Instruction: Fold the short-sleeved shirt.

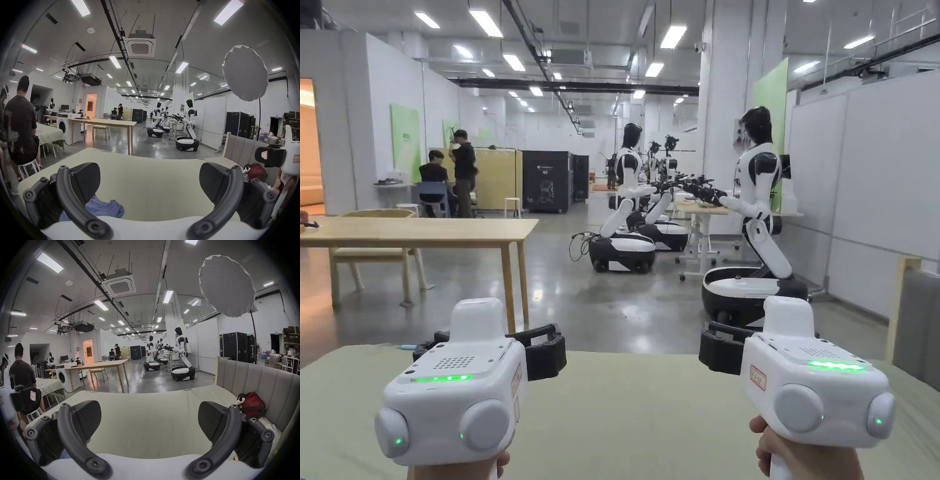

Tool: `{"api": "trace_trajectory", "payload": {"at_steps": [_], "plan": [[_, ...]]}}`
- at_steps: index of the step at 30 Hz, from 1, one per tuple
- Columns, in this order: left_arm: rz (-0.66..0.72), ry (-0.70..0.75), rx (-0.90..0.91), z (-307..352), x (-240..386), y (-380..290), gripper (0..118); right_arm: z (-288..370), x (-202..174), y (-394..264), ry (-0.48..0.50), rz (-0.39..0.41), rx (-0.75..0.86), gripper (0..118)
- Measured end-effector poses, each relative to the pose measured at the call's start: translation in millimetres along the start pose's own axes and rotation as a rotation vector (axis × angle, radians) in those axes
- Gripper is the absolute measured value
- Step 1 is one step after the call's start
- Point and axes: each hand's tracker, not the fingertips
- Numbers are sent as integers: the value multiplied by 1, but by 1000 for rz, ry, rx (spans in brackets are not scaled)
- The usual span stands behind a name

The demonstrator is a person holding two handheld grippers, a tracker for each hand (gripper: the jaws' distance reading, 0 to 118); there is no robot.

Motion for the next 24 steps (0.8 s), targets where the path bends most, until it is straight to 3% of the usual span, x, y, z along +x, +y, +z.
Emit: {"api": "trace_trajectory", "payload": {"at_steps": [11, 15, 18, 20, 21, 22, 24], "plan": [[-13, -13, -11, -3, -4, 2, 118, 4, 2, 1, -15, 15, 34, 118], [47, -13, -6, -2, -8, 2, 118, 4, 3, 0, -21, -41, 29, 118], [101, -9, -27, -3, -13, 0, 118, 4, 7, 0, -6, -135, 26, 118], [78, 4, -42, -2, -9, -3, 118, 6, 9, 4, 1, -141, 39, 118], [-4, 21, -47, -2, -7, -2, 118, 6, 7, 8, 3, -96, 48, 118], [-150, 43, -37, -2, -1, -1, 118, 6, 2, 11, -6, 16, 54, 118], [-495, 78, -3, -8, 12, -3, 118, 4, -18, 11, -51, 392, 76, 118]]}}
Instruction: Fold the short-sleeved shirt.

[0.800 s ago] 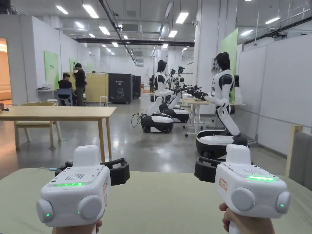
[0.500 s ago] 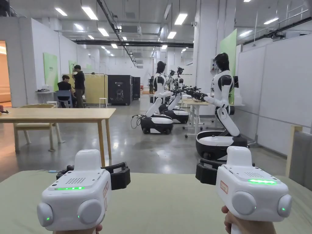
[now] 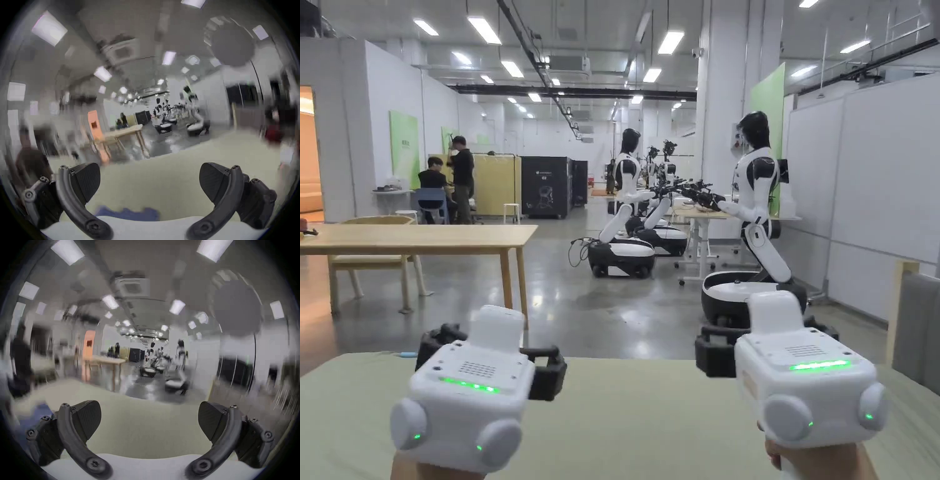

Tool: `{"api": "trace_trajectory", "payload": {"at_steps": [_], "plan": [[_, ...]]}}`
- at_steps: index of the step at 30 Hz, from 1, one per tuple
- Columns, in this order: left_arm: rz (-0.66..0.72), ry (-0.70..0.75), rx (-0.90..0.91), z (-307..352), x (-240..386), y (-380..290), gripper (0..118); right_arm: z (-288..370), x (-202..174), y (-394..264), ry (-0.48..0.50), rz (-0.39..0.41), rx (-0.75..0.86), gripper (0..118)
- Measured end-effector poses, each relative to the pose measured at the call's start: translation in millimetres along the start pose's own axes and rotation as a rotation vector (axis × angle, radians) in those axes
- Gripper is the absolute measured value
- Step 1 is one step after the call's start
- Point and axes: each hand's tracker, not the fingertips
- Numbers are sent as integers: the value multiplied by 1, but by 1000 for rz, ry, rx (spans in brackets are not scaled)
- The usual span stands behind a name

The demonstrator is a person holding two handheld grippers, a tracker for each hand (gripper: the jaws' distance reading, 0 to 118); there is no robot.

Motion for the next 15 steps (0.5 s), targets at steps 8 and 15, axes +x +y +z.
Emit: {"api": "trace_trajectory", "payload": {"at_steps": [8, 15], "plan": [[-1731, 162, 143, -12, 71, -76, 118, -9, -69, -134, -63, 2066, 176, 118], [-313, -69, -97, 1, 24, -22, 118, -18, -47, -57, -45, 668, -113, 118]]}}
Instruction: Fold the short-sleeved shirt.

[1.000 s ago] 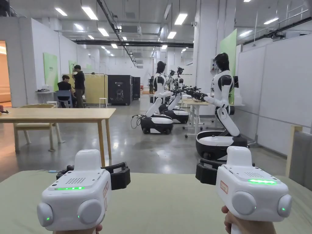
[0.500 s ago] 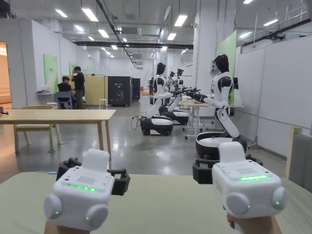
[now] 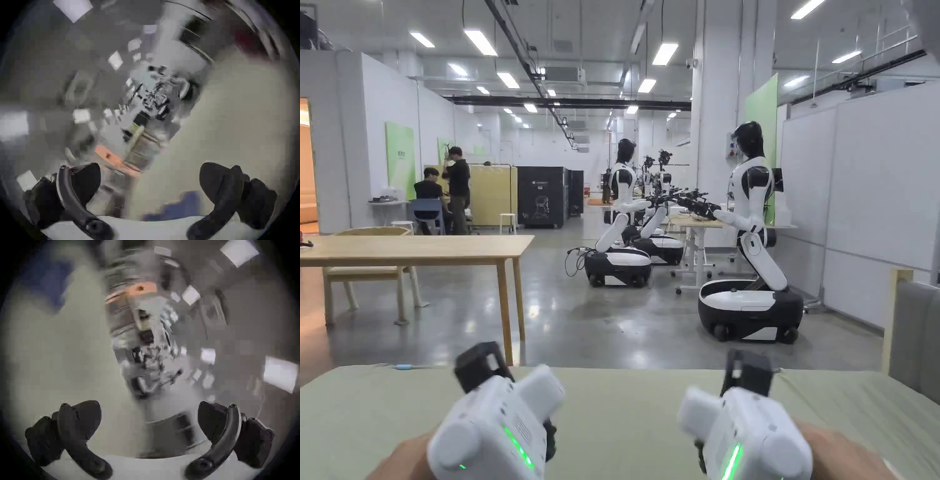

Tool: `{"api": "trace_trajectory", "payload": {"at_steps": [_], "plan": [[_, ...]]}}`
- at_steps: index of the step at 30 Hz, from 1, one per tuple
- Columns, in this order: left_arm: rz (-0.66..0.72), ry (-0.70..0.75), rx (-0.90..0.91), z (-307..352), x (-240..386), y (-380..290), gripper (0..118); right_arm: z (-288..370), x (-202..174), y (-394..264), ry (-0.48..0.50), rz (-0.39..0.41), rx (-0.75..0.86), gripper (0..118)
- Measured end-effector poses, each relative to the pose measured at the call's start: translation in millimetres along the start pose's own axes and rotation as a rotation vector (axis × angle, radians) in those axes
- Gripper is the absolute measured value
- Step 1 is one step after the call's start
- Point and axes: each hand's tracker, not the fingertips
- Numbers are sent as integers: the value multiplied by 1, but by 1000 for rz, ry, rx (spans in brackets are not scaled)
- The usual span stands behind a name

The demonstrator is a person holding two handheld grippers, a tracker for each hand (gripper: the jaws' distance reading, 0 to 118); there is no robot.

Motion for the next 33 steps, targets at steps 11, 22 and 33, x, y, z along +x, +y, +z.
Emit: {"api": "trace_trajectory", "payload": {"at_steps": [11, 22, 33], "plan": [[700, 46, 189, -4, -33, -19, 118, 25, 49, -23, 48, -918, 115, 118], [783, -56, 119, -4, -42, -10, 110, 27, 51, -15, 129, -950, 79, 118], [710, -72, 124, -12, -37, -22, 0, 31, 46, -12, 69, -937, 61, 2]]}}
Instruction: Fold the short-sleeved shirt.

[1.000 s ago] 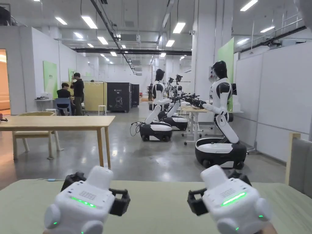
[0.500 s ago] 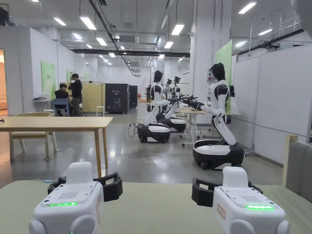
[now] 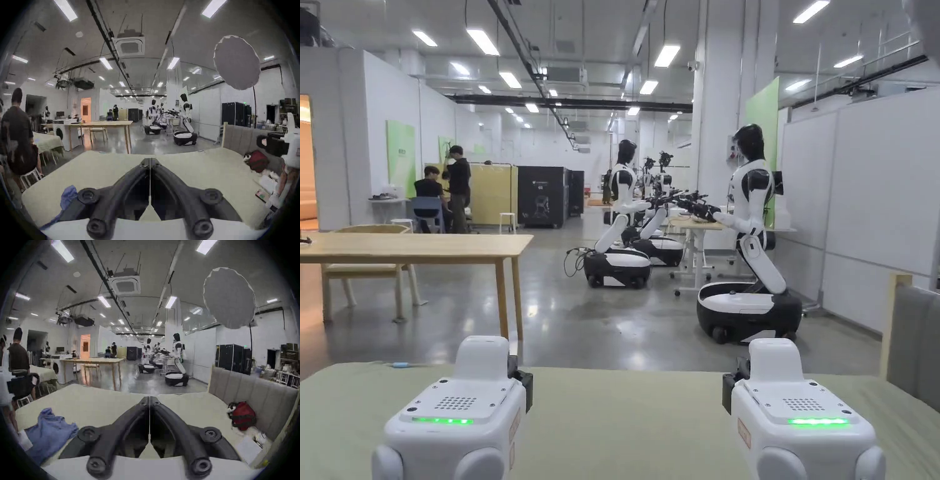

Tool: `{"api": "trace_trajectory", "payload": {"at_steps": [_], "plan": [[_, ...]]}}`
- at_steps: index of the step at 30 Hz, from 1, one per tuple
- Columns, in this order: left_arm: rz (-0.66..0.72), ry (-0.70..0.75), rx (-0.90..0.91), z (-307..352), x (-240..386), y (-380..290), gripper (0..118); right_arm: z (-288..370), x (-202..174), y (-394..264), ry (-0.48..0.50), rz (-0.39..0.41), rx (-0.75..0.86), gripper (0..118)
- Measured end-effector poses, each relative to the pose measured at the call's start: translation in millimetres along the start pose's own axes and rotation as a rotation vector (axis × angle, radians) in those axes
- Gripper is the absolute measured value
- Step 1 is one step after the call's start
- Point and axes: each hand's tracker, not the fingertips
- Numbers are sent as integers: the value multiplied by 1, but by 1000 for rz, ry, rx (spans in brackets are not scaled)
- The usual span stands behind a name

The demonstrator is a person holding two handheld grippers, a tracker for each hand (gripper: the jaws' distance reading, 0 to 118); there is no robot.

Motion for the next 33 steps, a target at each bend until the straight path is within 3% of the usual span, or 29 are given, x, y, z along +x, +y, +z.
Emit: {"api": "trace_trajectory", "payload": {"at_steps": [3, 4, 7, 12, 16, 19, 21, 23, 27, 28, 29, 30, 33], "plan": [[59, 19, -44, -1, -30, -12, 0, 0, -18, -5, 40, -14, -1, 2], [75, 17, -71, 24, -15, -11, 0, 0, -29, -7, 68, -11, -6, 2], [120, 42, -182, 32, -61, -31, 0, -1, -70, -17, 162, 21, -15, 2], [256, 269, -324, 55, -145, -73, 0, 0, -147, -40, 340, -3, -85, 2], [180, 481, -407, 65, -182, -99, 0, 2, -204, -62, 460, 13, -146, 2], [265, 393, -405, 71, -205, -113, 0, 1, -228, -75, 505, 41, -169, 2], [231, 424, -462, 56, -214, -123, 0, 1, -235, -83, 508, 48, -180, 2], [185, 407, -596, 33, -219, -137, 0, 1, -235, -89, 518, 49, -192, 2], [157, 222, -876, -26, -218, -178, 0, -1, -235, -101, 514, 72, -204, 2], [142, 217, -852, -33, -207, -182, 11, -2, -235, -103, 509, 80, -206, 2], [138, 212, -847, -45, -207, -188, 40, -2, -234, -106, 504, 87, -209, 2], [142, 198, -859, -58, -208, -194, 112, -4, -232, -108, 500, 96, -212, 2], [190, 180, -882, -75, -207, -217, 115, -6, -225, -113, 484, 105, -220, 2]]}}
